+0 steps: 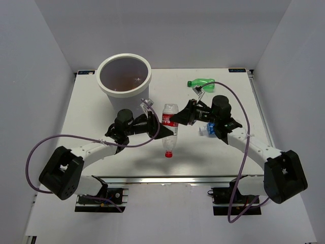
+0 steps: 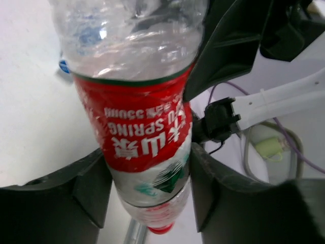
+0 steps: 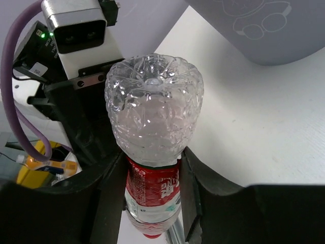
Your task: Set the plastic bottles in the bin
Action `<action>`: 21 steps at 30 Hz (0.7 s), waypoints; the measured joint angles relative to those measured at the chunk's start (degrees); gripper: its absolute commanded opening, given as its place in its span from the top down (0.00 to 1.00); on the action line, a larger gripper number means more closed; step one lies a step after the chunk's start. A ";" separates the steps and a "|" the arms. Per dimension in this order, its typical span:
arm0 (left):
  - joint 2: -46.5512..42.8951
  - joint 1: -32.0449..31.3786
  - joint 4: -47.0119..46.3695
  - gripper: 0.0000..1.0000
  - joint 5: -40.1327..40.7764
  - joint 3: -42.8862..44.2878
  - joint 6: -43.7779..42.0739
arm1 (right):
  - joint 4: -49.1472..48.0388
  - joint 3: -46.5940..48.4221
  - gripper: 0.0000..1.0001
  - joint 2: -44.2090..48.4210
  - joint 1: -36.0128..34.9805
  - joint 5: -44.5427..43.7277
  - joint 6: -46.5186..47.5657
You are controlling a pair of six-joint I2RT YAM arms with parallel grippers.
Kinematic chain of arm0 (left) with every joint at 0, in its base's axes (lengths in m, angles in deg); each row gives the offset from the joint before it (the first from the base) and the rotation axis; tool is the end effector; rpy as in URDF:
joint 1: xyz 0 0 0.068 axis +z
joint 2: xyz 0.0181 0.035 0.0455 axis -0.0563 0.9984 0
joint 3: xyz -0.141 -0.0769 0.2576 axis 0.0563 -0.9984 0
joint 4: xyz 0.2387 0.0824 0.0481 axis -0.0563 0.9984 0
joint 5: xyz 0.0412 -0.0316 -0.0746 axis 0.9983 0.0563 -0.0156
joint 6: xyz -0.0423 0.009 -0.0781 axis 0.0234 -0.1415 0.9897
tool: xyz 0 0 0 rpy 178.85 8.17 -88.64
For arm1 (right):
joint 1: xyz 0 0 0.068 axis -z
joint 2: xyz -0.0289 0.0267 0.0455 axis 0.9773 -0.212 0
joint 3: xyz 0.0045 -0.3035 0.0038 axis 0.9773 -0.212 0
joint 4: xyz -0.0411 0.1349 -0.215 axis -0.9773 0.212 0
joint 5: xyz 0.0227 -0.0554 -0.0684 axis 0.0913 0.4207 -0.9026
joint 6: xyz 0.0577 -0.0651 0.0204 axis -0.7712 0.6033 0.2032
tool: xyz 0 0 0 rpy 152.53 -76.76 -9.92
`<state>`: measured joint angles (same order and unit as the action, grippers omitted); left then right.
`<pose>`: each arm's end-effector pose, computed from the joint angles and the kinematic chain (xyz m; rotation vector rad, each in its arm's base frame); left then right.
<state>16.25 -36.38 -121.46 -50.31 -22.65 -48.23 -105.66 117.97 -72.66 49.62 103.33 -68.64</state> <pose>0.2251 -0.2107 0.2670 0.5027 1.8824 -1.5240 0.2469 0.1919 0.3249 -0.4406 1.7866 1.4537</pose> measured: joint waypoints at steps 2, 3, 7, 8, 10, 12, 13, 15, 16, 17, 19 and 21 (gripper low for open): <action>0.72 -0.07 -1.44 0.49 -0.46 0.28 0.72 | -1.27 0.02 0.66 -0.85 0.07 0.26 -0.50; 0.92 -0.09 -1.81 0.52 -0.52 0.28 1.01 | -1.51 0.02 0.62 -1.05 0.22 0.22 -0.63; 0.81 -0.04 -2.14 0.70 -0.09 0.28 1.18 | -0.83 0.66 0.24 -1.18 0.24 -0.48 -0.31; 0.52 -0.04 -1.90 0.72 0.70 0.31 0.94 | 0.07 1.18 0.11 -1.18 0.20 -0.81 -0.22; -0.55 -0.07 -1.03 0.72 2.01 0.48 0.20 | 1.73 2.01 0.11 -0.81 0.44 -2.14 0.11; -2.51 -0.09 0.63 0.71 4.20 0.85 -0.96 | 3.30 2.25 0.11 0.28 1.53 -3.30 0.20; -3.67 -0.09 1.95 0.71 5.57 1.36 -1.73 | 4.17 2.25 0.11 1.01 2.51 -3.89 0.13; -5.88 -0.09 6.54 0.71 10.19 3.52 -2.99 | 6.56 2.25 0.11 2.60 5.79 -5.88 -0.07; -6.56 -0.11 9.27 0.71 12.52 5.73 -3.69 | 8.11 2.25 0.11 3.52 7.65 -7.61 -0.07; -6.80 -0.15 12.26 0.75 15.15 8.44 -4.61 | 10.34 2.27 0.11 4.50 9.49 -10.08 0.17; -6.54 -0.28 19.02 0.76 22.75 15.30 -6.97 | 15.37 2.34 0.11 6.49 12.15 -15.93 0.94; -5.09 -0.15 24.92 0.74 30.91 23.08 -9.66 | 21.62 2.36 0.11 8.81 13.77 -23.34 2.12</action>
<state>11.16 -36.53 -96.54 -19.40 0.43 -57.89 -84.05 120.33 -63.86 63.39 79.99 -66.52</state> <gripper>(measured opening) 0.558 0.894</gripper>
